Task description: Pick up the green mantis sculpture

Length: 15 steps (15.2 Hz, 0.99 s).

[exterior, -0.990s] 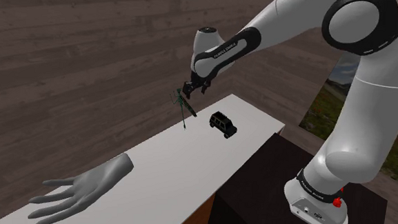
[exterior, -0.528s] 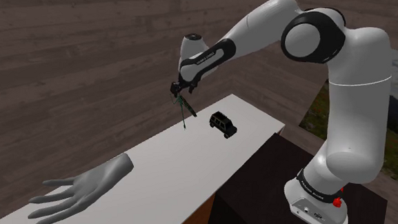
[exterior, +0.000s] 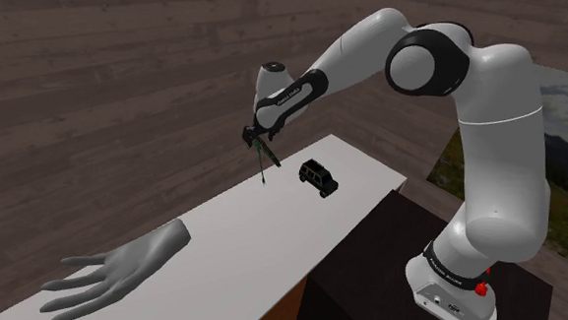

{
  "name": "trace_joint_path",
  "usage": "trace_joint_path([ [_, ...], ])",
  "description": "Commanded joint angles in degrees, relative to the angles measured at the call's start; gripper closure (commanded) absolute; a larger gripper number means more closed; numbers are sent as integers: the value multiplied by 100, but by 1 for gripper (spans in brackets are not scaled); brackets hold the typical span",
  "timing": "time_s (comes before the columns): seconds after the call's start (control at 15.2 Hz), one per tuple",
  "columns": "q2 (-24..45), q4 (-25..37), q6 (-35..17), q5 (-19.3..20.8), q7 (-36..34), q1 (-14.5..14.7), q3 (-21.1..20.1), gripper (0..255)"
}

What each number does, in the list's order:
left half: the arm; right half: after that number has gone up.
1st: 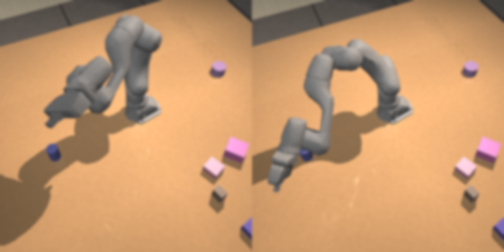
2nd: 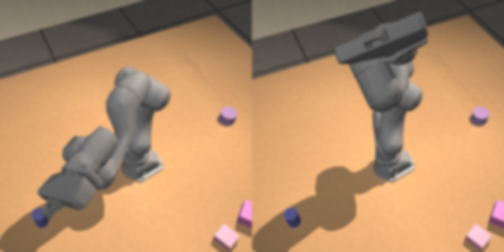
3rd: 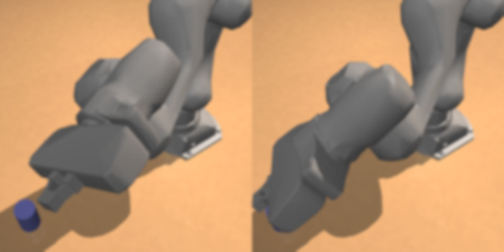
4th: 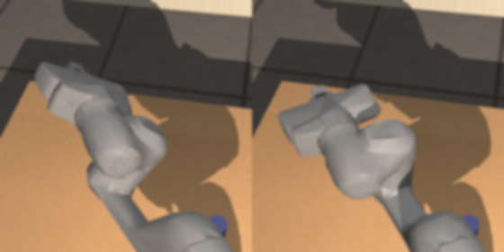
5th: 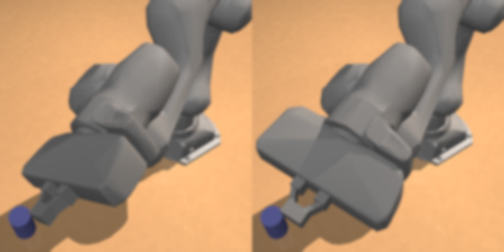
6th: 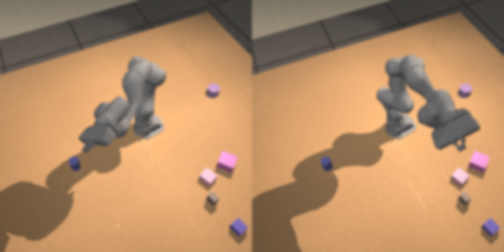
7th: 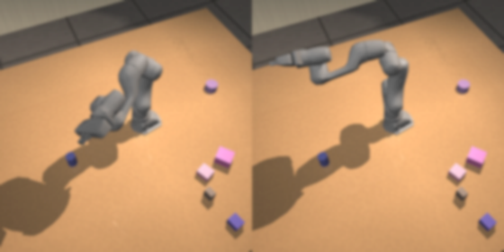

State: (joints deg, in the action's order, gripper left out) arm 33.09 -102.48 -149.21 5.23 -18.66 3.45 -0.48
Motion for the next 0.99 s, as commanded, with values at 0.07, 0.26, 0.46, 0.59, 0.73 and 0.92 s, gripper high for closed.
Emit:
trace_joint_path([
  [0.07, 48, 14, -39, 0, 7, -8, 2, 255],
  [0.26, 49, 15, -38, 0, 7, -7, 2, 255],
  [0.46, 51, 17, -40, 0, 7, -8, 2, 255],
  [0.59, 50, 16, -39, 0, 8, -9, 2, 255],
  [0.73, -10, 5, 10, -4, 11, -10, -2, 255],
  [0.92, -164, 12, 172, -17, 28, -16, -13, 255],
])
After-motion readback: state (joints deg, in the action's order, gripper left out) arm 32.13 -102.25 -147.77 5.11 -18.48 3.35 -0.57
